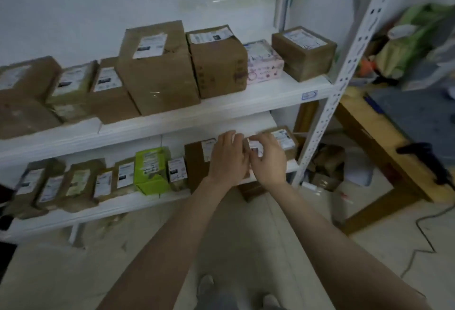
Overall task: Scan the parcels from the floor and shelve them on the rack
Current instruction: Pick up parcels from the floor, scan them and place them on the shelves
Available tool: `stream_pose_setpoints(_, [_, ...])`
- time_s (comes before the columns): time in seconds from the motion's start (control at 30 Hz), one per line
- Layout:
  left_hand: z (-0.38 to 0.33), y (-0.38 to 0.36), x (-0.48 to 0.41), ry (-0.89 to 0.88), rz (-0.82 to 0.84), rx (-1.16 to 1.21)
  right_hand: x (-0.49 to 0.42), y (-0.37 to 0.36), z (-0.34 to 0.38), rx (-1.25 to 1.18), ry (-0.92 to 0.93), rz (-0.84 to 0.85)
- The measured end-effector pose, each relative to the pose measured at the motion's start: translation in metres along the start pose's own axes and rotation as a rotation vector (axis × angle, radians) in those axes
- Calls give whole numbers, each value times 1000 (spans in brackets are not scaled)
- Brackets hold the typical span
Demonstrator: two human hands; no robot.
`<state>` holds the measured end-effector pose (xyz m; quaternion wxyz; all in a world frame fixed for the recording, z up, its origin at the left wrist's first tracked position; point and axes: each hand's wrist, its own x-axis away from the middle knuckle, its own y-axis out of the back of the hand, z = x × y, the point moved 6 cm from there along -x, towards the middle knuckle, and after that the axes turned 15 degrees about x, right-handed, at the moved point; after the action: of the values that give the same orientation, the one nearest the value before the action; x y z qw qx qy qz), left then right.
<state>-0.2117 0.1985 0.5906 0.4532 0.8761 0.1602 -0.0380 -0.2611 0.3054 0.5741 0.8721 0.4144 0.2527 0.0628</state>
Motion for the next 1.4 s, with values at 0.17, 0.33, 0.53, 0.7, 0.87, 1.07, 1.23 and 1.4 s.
stream_pose_setpoints(0.17, [3,-73,19,-66,265,-10,87,-8,-83,115,-415,11])
stream_pose_setpoints(0.33, [3,-120,56,-263,557,-38,190,-29,-98,30,-930,-186])
stream_pose_setpoints(0.53, [2,-160,153,-500,846,-122,325,-27,-65,-75,-1354,-555])
stream_pose_setpoints(0.7, [-3,-204,265,-663,1079,-209,476,-28,-48,-112,-1662,-861])
stream_pose_setpoints(0.87, [-4,-249,390,-857,1273,-299,634,-66,-16,-160,-2009,-1090])
stream_pose_setpoints(1.07, [9,-286,530,-1045,1432,-335,764,-120,23,-188,-2253,-1064])
stream_pose_setpoints(1.23, [34,-312,623,-1183,1513,-380,843,-160,42,-207,-2370,-1004])
stream_pose_setpoints(1.4, [70,-344,696,-1326,1567,-421,909,-211,45,-207,-2460,-969])
